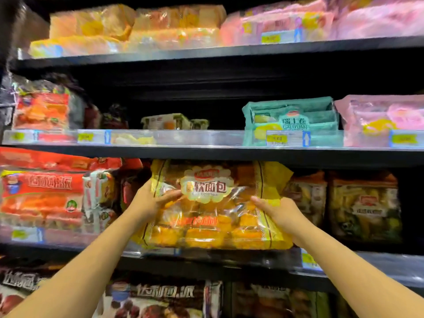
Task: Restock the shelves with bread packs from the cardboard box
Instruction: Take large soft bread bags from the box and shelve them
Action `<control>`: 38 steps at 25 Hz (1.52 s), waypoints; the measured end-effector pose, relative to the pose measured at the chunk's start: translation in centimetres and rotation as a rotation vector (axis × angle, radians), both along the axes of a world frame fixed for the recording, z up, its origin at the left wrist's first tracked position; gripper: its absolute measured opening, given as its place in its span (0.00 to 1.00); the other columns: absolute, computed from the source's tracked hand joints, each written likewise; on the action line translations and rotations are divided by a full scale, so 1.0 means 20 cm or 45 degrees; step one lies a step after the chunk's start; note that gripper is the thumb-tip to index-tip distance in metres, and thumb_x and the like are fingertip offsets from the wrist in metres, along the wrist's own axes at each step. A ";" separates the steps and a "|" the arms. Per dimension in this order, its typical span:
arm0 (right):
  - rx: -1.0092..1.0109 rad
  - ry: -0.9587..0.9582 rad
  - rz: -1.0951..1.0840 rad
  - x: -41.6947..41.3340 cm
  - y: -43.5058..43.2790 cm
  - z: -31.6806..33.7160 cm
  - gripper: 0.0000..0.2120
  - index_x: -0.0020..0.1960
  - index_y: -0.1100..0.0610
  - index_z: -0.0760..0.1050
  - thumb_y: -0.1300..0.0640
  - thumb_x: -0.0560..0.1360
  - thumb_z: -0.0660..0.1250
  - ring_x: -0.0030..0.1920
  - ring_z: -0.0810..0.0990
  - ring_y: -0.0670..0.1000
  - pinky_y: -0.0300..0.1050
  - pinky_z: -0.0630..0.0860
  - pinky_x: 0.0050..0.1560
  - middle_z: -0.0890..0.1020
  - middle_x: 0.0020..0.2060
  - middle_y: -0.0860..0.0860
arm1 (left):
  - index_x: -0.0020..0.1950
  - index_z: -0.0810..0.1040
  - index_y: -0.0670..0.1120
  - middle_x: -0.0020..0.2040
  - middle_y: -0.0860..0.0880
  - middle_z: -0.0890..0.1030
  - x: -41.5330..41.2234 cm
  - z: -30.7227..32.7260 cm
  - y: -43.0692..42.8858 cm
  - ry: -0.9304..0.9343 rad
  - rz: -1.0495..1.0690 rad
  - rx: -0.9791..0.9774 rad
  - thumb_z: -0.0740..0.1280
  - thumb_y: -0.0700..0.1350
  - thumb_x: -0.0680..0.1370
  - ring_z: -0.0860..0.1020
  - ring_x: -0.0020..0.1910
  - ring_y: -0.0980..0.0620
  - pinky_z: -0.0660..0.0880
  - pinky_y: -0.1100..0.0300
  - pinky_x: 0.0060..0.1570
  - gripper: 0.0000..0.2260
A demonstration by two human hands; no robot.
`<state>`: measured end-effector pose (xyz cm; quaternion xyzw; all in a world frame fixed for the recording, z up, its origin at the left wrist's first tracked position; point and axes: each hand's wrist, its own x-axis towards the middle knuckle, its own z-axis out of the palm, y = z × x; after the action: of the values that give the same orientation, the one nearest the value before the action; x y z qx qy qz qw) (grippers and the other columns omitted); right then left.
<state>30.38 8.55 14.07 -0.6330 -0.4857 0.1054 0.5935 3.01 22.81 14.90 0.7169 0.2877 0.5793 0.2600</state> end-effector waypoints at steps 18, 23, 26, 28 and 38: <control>-0.355 0.017 -0.222 -0.02 0.19 -0.01 0.45 0.75 0.64 0.55 0.36 0.72 0.65 0.71 0.64 0.64 0.56 0.66 0.67 0.65 0.72 0.62 | 0.69 0.67 0.38 0.59 0.40 0.79 0.15 -0.11 0.29 0.021 0.242 -0.420 0.75 0.56 0.70 0.76 0.61 0.38 0.75 0.49 0.57 0.35; -0.609 -0.241 -0.264 -0.01 0.16 -0.04 0.46 0.77 0.61 0.49 0.32 0.72 0.58 0.74 0.61 0.63 0.57 0.64 0.69 0.60 0.75 0.61 | 0.79 0.50 0.48 0.75 0.40 0.65 0.12 -0.14 0.28 0.144 0.145 -0.589 0.75 0.66 0.58 0.68 0.70 0.38 0.67 0.45 0.69 0.58; -0.671 -0.409 -0.369 -0.02 0.16 -0.07 0.45 0.75 0.60 0.53 0.29 0.71 0.55 0.68 0.70 0.62 0.56 0.70 0.64 0.69 0.70 0.61 | 0.76 0.58 0.45 0.70 0.39 0.72 0.15 -0.14 0.21 0.419 0.503 -0.450 0.66 0.69 0.69 0.71 0.66 0.36 0.69 0.43 0.65 0.44; -0.586 -0.473 -0.544 -0.06 0.13 -0.11 0.41 0.69 0.59 0.63 0.27 0.70 0.55 0.61 0.76 0.61 0.57 0.74 0.59 0.77 0.61 0.58 | 0.69 0.66 0.45 0.64 0.40 0.76 0.16 -0.13 0.10 0.484 0.709 -0.401 0.63 0.70 0.71 0.73 0.63 0.36 0.69 0.43 0.62 0.37; -0.350 -0.890 -0.311 -0.30 -0.55 -0.47 0.41 0.72 0.53 0.60 0.30 0.68 0.63 0.68 0.66 0.57 0.53 0.69 0.66 0.72 0.65 0.54 | 0.73 0.65 0.49 0.69 0.44 0.73 -0.11 -0.49 -0.58 0.615 0.562 0.035 0.57 0.74 0.70 0.72 0.66 0.41 0.73 0.43 0.59 0.39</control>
<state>24.46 -2.41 4.70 -0.7573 -0.5612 -0.1239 0.3102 0.89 11.18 5.03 0.7573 0.4817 0.4389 0.0427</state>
